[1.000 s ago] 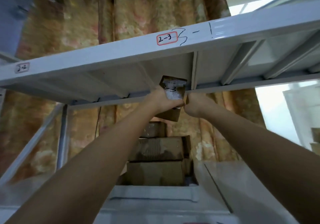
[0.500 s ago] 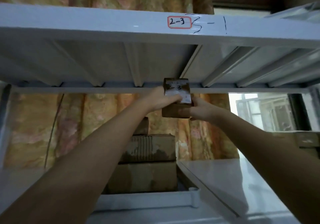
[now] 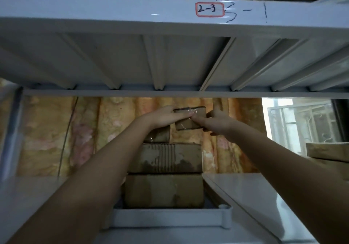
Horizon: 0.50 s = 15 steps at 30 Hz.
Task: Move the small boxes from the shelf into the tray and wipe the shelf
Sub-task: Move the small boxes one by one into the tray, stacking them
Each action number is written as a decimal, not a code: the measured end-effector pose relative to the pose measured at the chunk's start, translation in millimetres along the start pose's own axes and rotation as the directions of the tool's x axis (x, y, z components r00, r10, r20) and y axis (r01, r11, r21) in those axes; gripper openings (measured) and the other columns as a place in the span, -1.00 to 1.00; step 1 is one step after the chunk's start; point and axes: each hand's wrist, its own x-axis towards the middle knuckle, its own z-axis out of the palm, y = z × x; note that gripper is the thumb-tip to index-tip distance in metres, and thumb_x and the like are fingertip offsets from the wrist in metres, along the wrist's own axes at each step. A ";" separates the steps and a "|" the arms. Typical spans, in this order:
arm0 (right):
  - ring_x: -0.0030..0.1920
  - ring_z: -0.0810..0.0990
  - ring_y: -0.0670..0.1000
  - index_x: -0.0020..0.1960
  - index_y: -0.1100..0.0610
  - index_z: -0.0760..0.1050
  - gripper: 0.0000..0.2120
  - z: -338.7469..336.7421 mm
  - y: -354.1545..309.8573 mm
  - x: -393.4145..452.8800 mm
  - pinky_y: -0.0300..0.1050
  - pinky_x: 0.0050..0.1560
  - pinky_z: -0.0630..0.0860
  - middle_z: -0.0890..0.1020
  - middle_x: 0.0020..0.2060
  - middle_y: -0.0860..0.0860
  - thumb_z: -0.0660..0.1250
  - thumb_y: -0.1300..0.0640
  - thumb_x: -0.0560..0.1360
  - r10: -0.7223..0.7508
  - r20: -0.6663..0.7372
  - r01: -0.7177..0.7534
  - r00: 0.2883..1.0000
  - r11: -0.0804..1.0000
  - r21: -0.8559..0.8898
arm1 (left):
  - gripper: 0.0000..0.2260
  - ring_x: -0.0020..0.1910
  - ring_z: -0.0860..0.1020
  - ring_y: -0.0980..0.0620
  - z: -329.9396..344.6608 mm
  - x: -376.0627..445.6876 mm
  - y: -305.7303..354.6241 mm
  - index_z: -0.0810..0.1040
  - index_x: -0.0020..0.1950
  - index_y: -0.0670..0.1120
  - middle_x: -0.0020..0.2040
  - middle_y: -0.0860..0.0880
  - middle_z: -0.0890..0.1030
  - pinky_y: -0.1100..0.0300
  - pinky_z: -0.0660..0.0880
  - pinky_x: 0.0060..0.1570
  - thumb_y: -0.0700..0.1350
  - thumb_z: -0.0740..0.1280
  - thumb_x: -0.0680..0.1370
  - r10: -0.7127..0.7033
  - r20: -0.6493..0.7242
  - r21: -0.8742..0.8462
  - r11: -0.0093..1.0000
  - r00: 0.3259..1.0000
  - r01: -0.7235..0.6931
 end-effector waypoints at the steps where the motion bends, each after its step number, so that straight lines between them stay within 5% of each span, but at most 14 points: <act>1: 0.01 0.53 0.03 0.20 0.17 0.41 -0.56 3.8 2.0 1.9 -0.20 -0.20 0.47 0.54 0.05 0.07 0.33 -0.12 0.50 0.013 0.000 -0.013 1.000 1.000 0.010 | -0.34 0.22 0.46 0.03 0.0 -0.6 -2.0 0.42 0.39 -0.01 0.29 0.01 0.50 0.18 0.35 0.22 0.38 0.23 0.44 -0.022 0.016 -0.001 1.000 1.000 0.022; 7: 0.08 0.56 0.11 0.22 0.20 0.42 -0.50 19.8 11.1 7.9 -0.05 -0.04 0.54 0.56 0.07 0.11 0.31 -0.17 0.49 0.046 -0.039 -0.045 0.998 0.998 0.042 | -0.31 0.11 0.52 -0.05 0.3 3.0 -6.5 0.43 0.34 -0.05 0.19 -0.06 0.54 0.09 0.46 0.11 0.42 0.20 0.42 -0.097 0.022 0.072 0.993 0.995 0.095; 11: 0.15 0.55 0.19 0.00 0.16 0.44 -0.65 26.4 23.4 1.9 0.07 0.14 0.51 0.57 0.11 0.21 0.28 -0.15 0.52 0.056 -0.003 -0.055 0.998 0.996 0.073 | -0.36 0.14 0.51 -0.04 5.3 7.7 -6.6 0.39 0.36 -0.10 0.22 -0.07 0.52 0.13 0.45 0.08 0.32 0.28 0.45 -0.044 -0.039 0.145 0.988 0.998 0.049; 15: 0.11 0.55 0.16 0.19 0.26 0.44 -0.56 26.0 32.2 1.3 -0.08 -0.01 0.45 0.59 0.04 0.17 0.29 -0.09 0.53 0.035 0.022 -0.037 0.999 0.997 0.070 | -0.43 0.35 0.41 -0.06 4.9 5.7 -6.0 0.32 0.47 -0.11 0.40 -0.11 0.42 0.18 0.32 0.25 0.14 0.28 0.55 0.032 -0.123 0.089 0.996 0.992 -0.021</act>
